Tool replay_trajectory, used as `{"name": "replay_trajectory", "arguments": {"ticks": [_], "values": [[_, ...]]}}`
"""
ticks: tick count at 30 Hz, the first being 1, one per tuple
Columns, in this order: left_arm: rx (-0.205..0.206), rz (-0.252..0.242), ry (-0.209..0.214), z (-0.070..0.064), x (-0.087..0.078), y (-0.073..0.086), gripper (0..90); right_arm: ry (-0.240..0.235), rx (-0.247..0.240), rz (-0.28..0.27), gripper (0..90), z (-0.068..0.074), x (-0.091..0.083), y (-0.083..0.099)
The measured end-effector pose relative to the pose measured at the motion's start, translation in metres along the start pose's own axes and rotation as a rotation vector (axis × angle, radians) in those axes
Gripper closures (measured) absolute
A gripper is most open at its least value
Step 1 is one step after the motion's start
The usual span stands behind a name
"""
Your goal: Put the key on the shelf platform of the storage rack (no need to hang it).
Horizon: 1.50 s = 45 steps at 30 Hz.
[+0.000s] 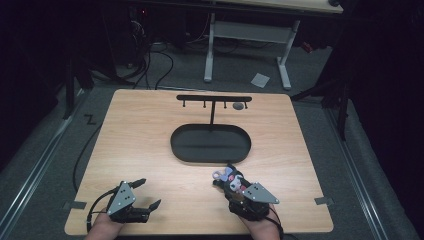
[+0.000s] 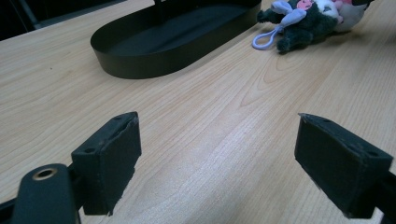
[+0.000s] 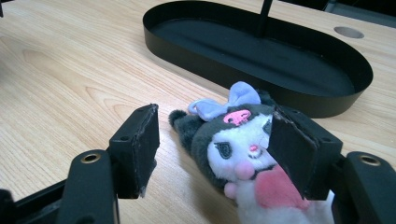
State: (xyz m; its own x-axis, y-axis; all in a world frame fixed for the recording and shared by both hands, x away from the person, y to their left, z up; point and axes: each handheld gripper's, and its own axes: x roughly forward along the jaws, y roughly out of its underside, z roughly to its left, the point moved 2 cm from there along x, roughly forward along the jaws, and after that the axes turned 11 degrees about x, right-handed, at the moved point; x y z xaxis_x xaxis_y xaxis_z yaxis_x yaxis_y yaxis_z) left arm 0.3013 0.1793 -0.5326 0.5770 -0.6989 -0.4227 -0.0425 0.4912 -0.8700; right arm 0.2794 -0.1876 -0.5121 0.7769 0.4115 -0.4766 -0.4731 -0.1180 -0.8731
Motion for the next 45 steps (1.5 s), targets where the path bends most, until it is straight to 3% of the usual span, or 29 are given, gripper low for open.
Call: {"name": "replay_trajectory", "arguments": {"ticks": [18,30,35,37,42,45], "values": [[0.004,0.004,0.005,0.000,0.001,0.000,15.1,0.033,0.025,-0.015,33.6,-0.011,-0.007,-0.002],[0.015,0.007,0.000,-0.001,0.000,0.000,15.1,0.082,0.076,-0.046,33.6,-0.033,-0.022,-0.006],[0.007,0.005,0.005,-0.001,0.001,0.000,15.1,0.134,0.103,-0.042,33.7,-0.049,-0.028,-0.007],[0.008,0.003,0.005,-0.001,0.000,0.000,15.1,0.161,0.090,-0.027,32.0,-0.055,-0.029,-0.006],[0.014,0.004,0.006,-0.001,0.000,0.000,15.1,0.199,0.125,0.024,32.0,-0.070,-0.031,-0.004],[0.014,0.003,0.010,-0.001,0.000,0.000,15.1,0.242,0.111,0.048,31.5,-0.078,-0.033,-0.005]]}}
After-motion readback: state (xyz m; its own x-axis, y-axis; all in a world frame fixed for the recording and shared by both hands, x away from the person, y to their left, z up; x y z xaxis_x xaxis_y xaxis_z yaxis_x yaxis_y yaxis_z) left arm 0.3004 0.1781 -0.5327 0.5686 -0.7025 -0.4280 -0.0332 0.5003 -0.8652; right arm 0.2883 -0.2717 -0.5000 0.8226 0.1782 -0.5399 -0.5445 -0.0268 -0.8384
